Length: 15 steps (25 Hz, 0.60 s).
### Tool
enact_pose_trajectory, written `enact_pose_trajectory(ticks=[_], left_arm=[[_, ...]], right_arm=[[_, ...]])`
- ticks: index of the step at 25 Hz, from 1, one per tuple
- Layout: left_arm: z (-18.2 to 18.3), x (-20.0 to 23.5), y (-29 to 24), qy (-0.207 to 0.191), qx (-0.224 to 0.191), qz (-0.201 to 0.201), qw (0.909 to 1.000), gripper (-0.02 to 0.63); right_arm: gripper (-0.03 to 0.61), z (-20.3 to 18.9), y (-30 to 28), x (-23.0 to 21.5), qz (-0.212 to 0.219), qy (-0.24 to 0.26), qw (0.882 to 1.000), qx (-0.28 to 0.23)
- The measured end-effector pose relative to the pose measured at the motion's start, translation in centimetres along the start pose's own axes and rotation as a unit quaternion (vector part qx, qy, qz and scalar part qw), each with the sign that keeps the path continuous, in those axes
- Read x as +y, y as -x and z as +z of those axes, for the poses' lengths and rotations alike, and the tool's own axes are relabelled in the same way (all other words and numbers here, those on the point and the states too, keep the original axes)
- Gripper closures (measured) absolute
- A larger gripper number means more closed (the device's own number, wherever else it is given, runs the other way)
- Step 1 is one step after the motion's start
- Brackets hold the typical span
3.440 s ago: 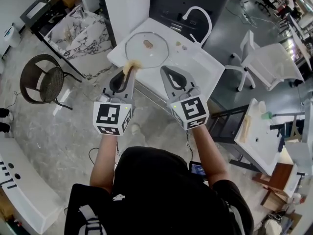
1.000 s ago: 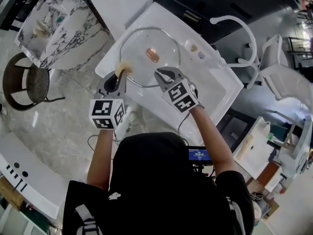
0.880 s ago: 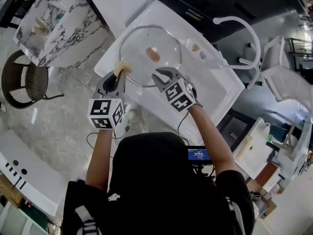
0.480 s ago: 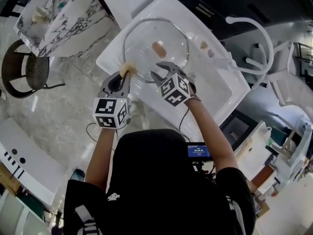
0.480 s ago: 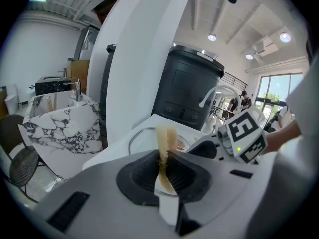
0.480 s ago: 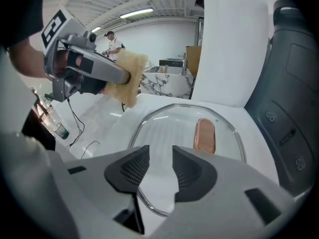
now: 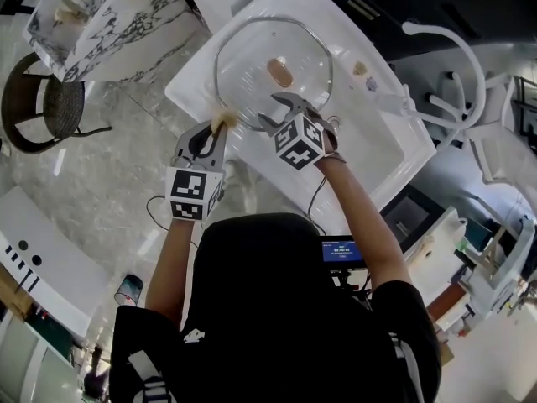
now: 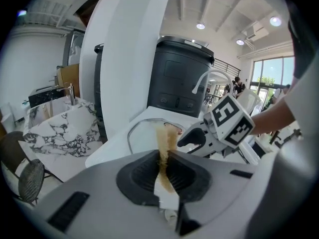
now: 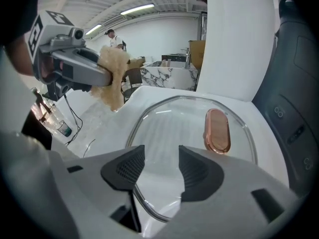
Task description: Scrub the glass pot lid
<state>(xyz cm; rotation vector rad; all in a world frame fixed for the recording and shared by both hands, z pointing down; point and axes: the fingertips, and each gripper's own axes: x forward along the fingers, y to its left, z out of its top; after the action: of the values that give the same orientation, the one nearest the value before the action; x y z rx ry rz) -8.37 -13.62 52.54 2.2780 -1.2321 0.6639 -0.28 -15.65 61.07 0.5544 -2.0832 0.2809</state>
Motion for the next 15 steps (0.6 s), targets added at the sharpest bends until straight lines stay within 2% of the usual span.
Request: enact_pose_trajectory(ticks=[6, 12, 15], left_arm=[[-1.3, 0.3, -0.3, -0.042, 0.013, 0.015, 0.9989, 0.592], [-2.0, 0.6, -1.2, -0.115, 0.041, 0.027, 0.9922, 0.592], [-2.0, 0.6, -1.7, -0.123, 0.045, 0.024, 0.9911, 0.592]], right_arm=[[0.396, -0.2, -0.2, -0.3, -0.015, 0.014, 1.0, -0.007], [0.397, -0.3, -0.4, -0.1, -0.038, 0.048, 0.998, -0.011], [0.396, -0.4, -0.4, -0.2, -0.039, 0.049, 0.998, -0.015]])
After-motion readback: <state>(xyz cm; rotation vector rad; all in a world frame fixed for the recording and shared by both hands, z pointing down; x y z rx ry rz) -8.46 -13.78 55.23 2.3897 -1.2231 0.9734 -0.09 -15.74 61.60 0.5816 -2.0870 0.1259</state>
